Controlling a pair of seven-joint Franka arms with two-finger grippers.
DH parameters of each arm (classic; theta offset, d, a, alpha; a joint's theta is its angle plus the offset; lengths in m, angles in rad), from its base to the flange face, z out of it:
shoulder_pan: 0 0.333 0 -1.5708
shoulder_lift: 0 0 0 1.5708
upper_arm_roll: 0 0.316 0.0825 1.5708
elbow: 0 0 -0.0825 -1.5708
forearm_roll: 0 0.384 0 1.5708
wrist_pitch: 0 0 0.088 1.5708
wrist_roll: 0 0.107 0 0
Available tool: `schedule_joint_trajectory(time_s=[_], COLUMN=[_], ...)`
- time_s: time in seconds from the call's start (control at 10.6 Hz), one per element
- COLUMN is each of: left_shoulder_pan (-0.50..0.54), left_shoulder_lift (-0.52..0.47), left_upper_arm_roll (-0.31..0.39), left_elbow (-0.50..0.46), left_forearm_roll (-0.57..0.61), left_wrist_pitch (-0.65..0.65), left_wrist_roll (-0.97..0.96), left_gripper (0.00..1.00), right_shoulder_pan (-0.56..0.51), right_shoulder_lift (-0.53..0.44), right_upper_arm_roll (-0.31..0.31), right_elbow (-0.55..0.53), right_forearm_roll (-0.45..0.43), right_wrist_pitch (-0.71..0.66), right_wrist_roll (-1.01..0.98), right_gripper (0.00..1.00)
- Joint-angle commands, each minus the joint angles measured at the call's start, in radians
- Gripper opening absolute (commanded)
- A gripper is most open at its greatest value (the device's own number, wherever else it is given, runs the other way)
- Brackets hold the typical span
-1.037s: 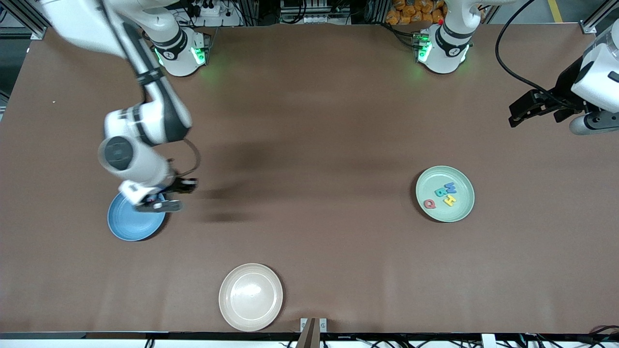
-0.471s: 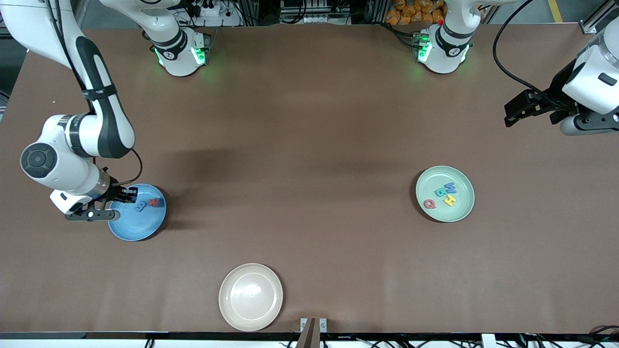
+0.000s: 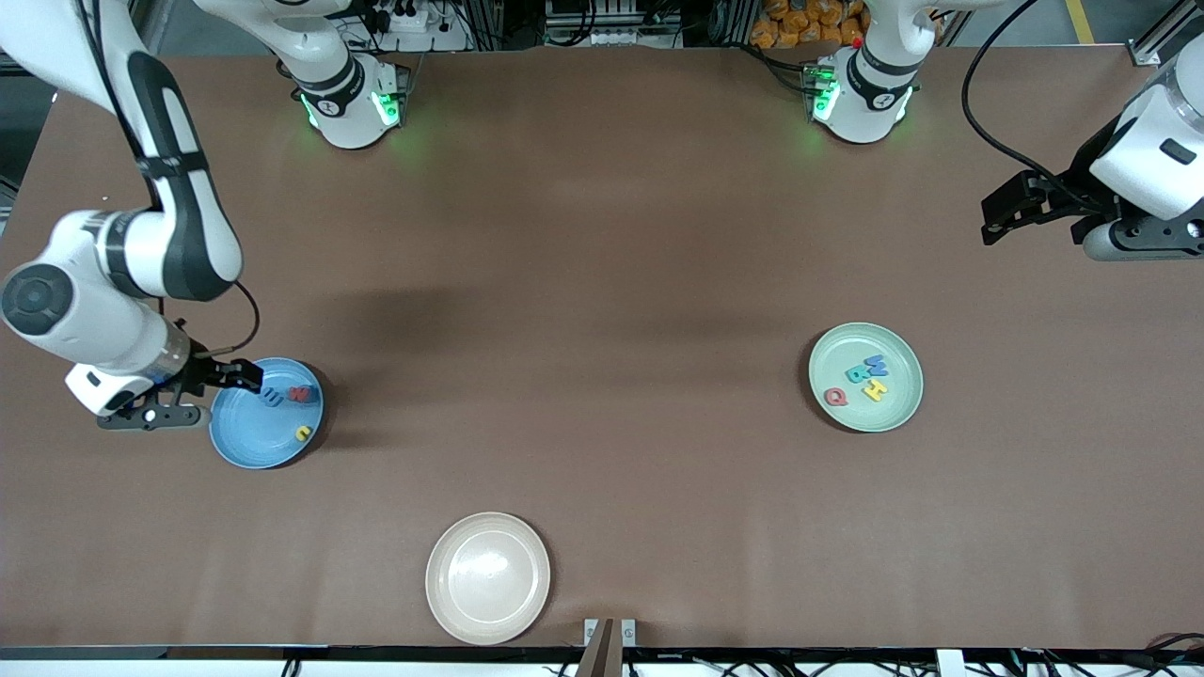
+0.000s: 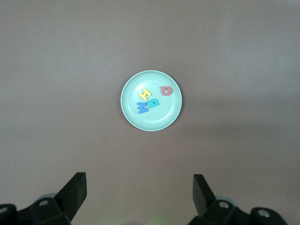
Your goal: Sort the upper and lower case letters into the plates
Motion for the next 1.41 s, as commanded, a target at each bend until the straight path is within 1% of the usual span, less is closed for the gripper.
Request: schedule_joint_trajectory(time_s=[0.0,0.09,0.28,0.38,0.57,0.66,0.75,0.85,0.94,1.13,1.32], left_shoulder_pan=[0.006,0.008,0.009,0.009,0.012,0.011,0.011,0.012,0.011,0.011,0.012], left_shoulder_lift=[-0.009,-0.008,-0.009,-0.009,-0.009,-0.009,-0.008,-0.006,-0.005,-0.005,-0.006], left_upper_arm_roll=[-0.005,-0.005,-0.005,-0.005,-0.005,-0.005,-0.005,-0.005,-0.005,-0.005,-0.004], left_elbow=[-0.003,-0.001,-0.001,-0.001,-0.001,-0.001,0.000,0.002,0.002,0.005,0.007], left_forearm_roll=[0.025,0.025,0.025,0.025,0.025,0.025,0.025,0.025,0.025,0.025,0.025], left_wrist_pitch=[0.005,0.005,0.005,0.005,0.003,0.003,0.003,0.003,0.003,0.003,0.003], left_wrist_roll=[0.025,0.025,0.025,0.025,0.025,0.025,0.025,0.027,0.027,0.018,0.016], left_gripper=[1.00,1.00,1.00,1.00,1.00,1.00,1.00,1.00,1.00,1.00,1.00], right_shoulder_pan=[-0.007,-0.008,-0.017,-0.039,-0.102,-0.112,-0.113,-0.111,-0.114,-0.108,-0.070], right_shoulder_lift=[-0.083,-0.083,-0.118,-0.138,-0.183,-0.206,-0.207,-0.208,-0.212,-0.243,-0.276], right_upper_arm_roll=[-0.038,-0.048,-0.039,-0.027,0.032,0.065,0.082,0.088,0.108,0.117,0.111], right_elbow=[0.046,0.083,0.098,0.100,0.114,0.118,0.158,0.211,0.239,0.255,0.276], right_forearm_roll=[0.165,0.157,0.081,0.070,0.050,0.001,-0.025,-0.025,-0.025,-0.022,-0.021], right_wrist_pitch=[-0.161,-0.197,-0.231,-0.257,-0.306,-0.349,-0.411,-0.471,-0.498,-0.512,-0.561], right_wrist_roll=[-0.183,-0.191,-0.167,-0.159,-0.136,-0.080,-0.032,-0.015,0.014,0.031,0.033], right_gripper=[1.00,1.00,1.00,1.00,1.00,1.00,1.00,1.00,1.00,1.00,1.00])
